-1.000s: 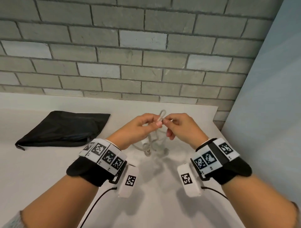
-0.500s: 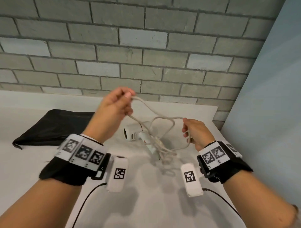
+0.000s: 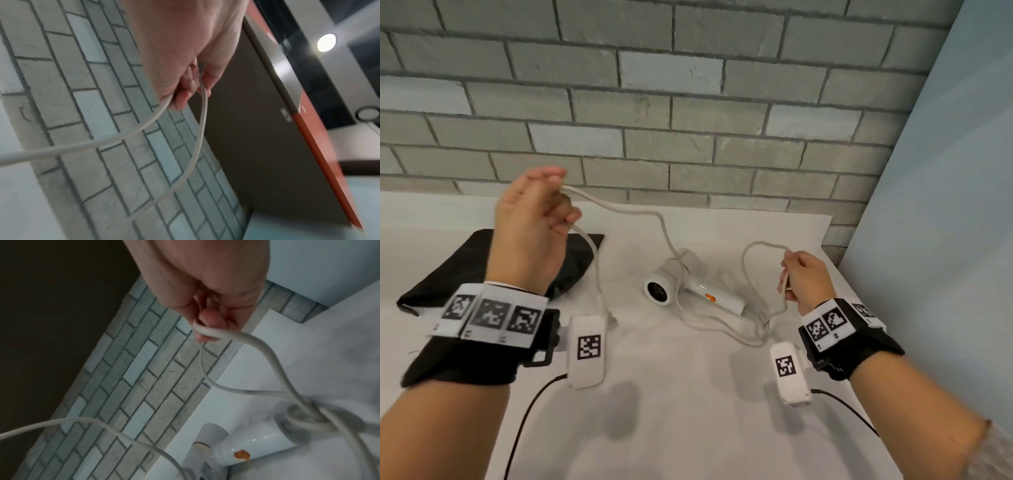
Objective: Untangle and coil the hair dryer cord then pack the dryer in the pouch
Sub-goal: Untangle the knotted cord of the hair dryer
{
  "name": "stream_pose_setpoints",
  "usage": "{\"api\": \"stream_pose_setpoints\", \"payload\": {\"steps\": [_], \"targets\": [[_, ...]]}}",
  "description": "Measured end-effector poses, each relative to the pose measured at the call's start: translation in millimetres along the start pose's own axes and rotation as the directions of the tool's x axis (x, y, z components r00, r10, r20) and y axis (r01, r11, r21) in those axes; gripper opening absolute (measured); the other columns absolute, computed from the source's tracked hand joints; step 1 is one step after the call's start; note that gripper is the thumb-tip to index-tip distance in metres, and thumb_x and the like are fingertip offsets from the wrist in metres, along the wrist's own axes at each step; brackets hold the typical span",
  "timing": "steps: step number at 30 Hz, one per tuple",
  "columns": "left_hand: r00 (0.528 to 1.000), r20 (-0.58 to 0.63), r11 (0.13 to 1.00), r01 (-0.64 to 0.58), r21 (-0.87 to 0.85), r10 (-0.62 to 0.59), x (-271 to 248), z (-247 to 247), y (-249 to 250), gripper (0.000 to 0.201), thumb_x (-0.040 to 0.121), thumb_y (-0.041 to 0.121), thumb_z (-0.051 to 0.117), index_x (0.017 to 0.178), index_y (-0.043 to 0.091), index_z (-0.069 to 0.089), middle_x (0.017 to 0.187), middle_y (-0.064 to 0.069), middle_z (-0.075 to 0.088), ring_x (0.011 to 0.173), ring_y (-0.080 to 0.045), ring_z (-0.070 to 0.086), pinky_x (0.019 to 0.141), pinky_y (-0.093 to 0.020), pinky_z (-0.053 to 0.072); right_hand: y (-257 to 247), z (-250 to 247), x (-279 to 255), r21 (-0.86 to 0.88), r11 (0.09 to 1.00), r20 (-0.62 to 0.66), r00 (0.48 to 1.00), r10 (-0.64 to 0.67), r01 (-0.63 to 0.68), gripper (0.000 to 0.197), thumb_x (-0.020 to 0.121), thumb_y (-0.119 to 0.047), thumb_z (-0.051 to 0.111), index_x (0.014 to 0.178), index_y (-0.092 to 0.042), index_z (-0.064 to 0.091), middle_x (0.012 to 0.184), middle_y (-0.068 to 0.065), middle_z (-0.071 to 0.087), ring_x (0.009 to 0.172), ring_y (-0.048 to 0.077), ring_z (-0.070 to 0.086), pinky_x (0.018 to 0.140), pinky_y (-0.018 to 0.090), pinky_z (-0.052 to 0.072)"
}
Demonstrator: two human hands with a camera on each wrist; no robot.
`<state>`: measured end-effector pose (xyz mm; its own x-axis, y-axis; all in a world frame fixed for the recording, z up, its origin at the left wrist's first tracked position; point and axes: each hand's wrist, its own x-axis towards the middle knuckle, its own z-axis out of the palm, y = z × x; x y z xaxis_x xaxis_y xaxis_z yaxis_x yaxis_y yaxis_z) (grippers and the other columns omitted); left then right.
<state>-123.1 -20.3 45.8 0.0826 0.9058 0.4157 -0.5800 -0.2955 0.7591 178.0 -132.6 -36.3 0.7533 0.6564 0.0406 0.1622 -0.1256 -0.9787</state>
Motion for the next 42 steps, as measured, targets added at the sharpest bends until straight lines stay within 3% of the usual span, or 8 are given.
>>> {"api": "stream_pose_setpoints", "payload": {"steps": [8,14,16,20,23,27,36,42], "targets": [[0.887,0.317,0.925,0.247,0.289,-0.336,-39.7,42.0,-45.8,0.023,0.082,0.001,0.048,0.070,0.013,0.063,0.041,0.012,0.035,0.038,-0.005,0.029,0.050,-0.020,0.037,-53.5,5.1,-19.2,0.067,0.961,0.114,0.955,-0.275,0.269,0.026,0.096,-0.020,0.040,0.072,-0.015,0.049,0.055,0.004,0.047,0.042,0.012,0.047,0.035,0.017,0.032],[0.310,0.620,0.649,-0.013,0.761,-0.721,-68.4,66.9,-52.4,0.024,0.092,0.029,0.047,0.101,0.020,0.067,0.073,0.005,0.064,0.073,-0.007,0.059,0.083,-0.024,0.049,-109.1,-3.6,-31.6,0.278,0.903,0.215,0.894,-0.392,0.329,0.022,0.097,-0.017,0.036,0.078,-0.013,0.046,0.063,0.006,0.049,0.047,0.010,0.058,0.042,0.020,0.048],[0.387,0.595,0.556,-0.220,0.802,-0.704,-67.7,68.2,-61.3,0.020,0.090,0.036,0.051,0.101,0.031,0.066,0.084,0.005,0.068,0.080,-0.006,0.061,0.091,-0.029,0.049,-122.6,-4.3,-36.0,0.326,0.893,0.259,0.879,-0.401,0.312,0.021,0.098,-0.016,0.035,0.079,-0.011,0.045,0.066,0.007,0.050,0.052,0.013,0.059,0.049,0.022,0.054],[0.799,0.471,0.447,-0.289,0.847,-0.375,-53.1,71.0,-69.3,0.039,0.083,0.023,0.063,0.118,0.029,0.046,0.096,0.004,0.047,0.072,-0.010,0.052,0.073,-0.021,0.042,-133.8,-1.7,-45.6,0.367,0.879,0.331,0.841,-0.428,0.303,0.020,0.097,-0.016,0.035,0.081,-0.010,0.045,0.071,0.008,0.050,0.060,0.017,0.061,0.055,0.023,0.056],[0.768,0.506,0.336,-0.392,0.856,-0.392,-43.4,70.6,-75.1,0.064,0.080,0.019,0.067,0.135,0.029,0.034,0.113,0.005,0.033,0.087,-0.015,0.050,0.082,-0.021,0.041,-136.7,2.7,-55.1,0.398,0.869,0.400,0.797,-0.452,0.293,0.020,0.097,-0.016,0.035,0.082,-0.010,0.046,0.070,0.009,0.051,0.064,0.020,0.061,0.055,0.023,0.055],[0.726,0.574,0.309,-0.486,0.818,-0.378,-31.9,73.0,-84.6,0.019,0.085,0.010,0.058,0.101,0.009,0.066,0.101,-0.003,0.056,0.091,-0.022,0.060,0.076,-0.010,0.041,-137.5,3.9,-59.5,0.448,0.849,0.409,0.781,-0.472,0.278,0.018,0.097,-0.015,0.036,0.087,-0.010,0.050,0.071,0.007,0.050,0.063,0.016,0.061,0.053,0.021,0.054],[0.874,0.149,0.657,0.225,0.720,-0.462,-8.9,80.6,-75.0,0.036,0.087,-0.009,0.025,0.071,0.012,0.049,0.075,-0.012,0.057,0.054,-0.027,0.062,0.061,-0.036,0.057,-42.4,21.2,-40.5,-0.311,0.909,0.361,0.919,-0.156,0.277,0.049,0.073,-0.048,0.067,0.104,-0.014,0.050,0.084,-0.003,0.051,0.076,0.014,0.049,0.057,0.022,0.037],[0.851,0.117,0.690,0.326,0.646,-0.512,-5.1,75.6,-69.2,0.033,0.089,-0.009,0.027,0.071,0.010,0.047,0.071,-0.012,0.057,0.054,-0.024,0.060,0.051,-0.025,0.055,29.9,67.8,-62.7,-0.577,0.580,0.779,0.601,0.179,0.575,0.069,0.079,-0.048,0.061,0.138,-0.034,0.028,0.127,0.008,0.035,0.114,0.027,0.045,0.097,0.035,0.040]]}}
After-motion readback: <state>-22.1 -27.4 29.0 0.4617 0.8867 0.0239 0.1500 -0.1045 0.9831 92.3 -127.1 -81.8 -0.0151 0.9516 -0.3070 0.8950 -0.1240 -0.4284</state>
